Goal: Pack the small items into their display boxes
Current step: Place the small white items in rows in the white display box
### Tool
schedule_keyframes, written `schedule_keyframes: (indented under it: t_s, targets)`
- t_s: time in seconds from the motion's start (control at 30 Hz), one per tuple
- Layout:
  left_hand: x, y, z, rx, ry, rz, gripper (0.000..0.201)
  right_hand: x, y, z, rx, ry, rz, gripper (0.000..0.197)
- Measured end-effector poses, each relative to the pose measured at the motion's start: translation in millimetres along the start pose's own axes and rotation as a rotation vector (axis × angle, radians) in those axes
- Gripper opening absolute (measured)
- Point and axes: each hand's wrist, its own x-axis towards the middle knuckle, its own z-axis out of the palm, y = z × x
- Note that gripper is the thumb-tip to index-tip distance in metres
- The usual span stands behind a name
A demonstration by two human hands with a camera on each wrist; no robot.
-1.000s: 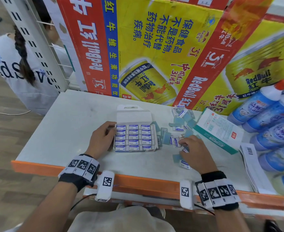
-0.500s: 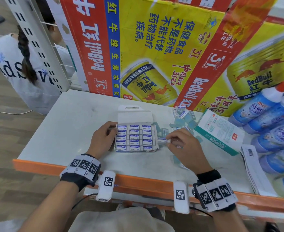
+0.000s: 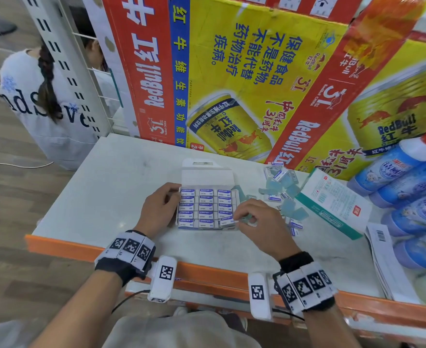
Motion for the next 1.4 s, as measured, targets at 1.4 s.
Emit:
schedule_keyframes:
  t_s: [1.4]
  targets:
    - [3.4,-6.6,0.7,0.004,-0.01,0.006,0.019,24.2,53.9,-29.8,-0.293,0.04,0.341,0.029]
